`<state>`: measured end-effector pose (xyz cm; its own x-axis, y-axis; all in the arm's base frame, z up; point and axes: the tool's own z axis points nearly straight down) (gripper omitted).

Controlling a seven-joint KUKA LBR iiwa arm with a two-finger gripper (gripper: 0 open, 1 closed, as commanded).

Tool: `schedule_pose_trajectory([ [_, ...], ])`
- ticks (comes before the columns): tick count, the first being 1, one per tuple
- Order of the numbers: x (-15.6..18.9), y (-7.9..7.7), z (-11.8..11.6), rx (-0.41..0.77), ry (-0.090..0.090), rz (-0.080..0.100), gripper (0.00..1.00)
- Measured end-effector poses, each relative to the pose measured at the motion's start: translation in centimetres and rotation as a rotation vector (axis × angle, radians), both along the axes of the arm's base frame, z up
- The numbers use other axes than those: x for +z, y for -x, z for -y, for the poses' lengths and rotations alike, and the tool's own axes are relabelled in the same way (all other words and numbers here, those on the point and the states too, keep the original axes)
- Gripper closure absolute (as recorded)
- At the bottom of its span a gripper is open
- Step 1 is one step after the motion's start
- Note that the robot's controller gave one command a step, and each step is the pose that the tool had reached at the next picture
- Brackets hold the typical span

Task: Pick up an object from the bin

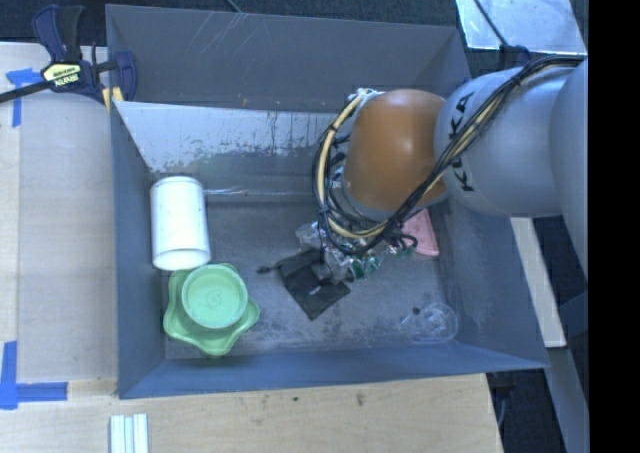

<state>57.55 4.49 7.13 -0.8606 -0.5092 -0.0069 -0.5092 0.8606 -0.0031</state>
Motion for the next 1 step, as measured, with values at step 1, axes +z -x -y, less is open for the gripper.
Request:
schedule_pose_trajectory([
  [1,0.00,0.00,0.00,-0.001,0.000,0.000,1.00],
])
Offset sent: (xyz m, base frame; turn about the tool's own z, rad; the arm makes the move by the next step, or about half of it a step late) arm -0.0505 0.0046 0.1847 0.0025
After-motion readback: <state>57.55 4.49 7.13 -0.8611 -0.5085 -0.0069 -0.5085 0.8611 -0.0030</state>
